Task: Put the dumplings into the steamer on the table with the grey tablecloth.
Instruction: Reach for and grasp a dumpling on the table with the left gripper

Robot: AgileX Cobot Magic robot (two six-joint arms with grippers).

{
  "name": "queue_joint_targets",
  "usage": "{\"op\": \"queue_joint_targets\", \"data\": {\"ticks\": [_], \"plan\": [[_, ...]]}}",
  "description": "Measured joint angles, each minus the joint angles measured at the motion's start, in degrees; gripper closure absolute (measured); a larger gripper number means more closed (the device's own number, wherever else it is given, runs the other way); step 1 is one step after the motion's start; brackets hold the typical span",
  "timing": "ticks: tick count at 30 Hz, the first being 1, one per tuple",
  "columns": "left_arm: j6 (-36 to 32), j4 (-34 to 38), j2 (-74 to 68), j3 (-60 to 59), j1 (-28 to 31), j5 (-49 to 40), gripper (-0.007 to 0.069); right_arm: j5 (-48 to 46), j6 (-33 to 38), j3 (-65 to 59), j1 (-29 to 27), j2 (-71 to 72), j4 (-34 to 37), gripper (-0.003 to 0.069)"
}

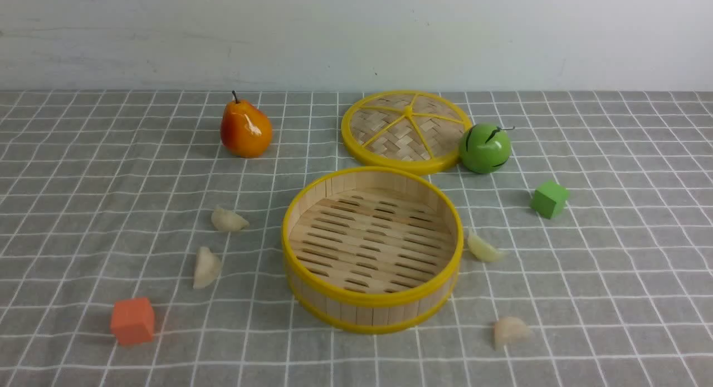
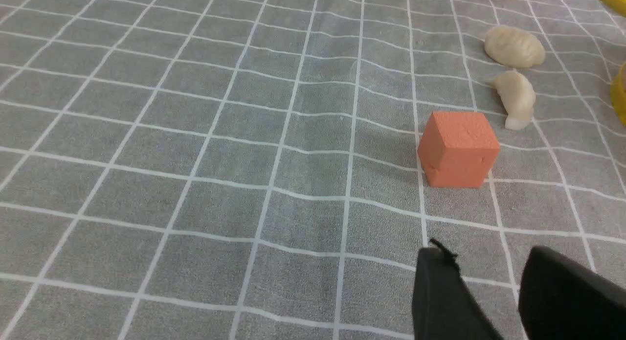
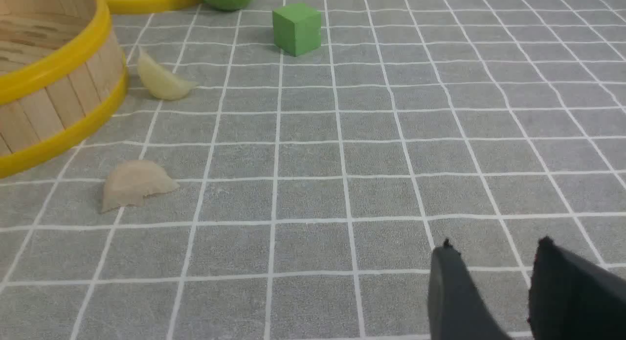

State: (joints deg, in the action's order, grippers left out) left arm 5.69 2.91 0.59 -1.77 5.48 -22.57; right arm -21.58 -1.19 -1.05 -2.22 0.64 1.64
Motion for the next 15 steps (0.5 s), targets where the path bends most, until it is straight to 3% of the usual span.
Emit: {"op": "queue_joint_targets", "data": {"ticks": [15], "plan": [[0.00, 0.00, 0.00, 0.00, -0.59, 0.00, 0.0387, 0.00, 0.00, 0.00, 0.00, 0.00, 0.00, 0.0419]]}}
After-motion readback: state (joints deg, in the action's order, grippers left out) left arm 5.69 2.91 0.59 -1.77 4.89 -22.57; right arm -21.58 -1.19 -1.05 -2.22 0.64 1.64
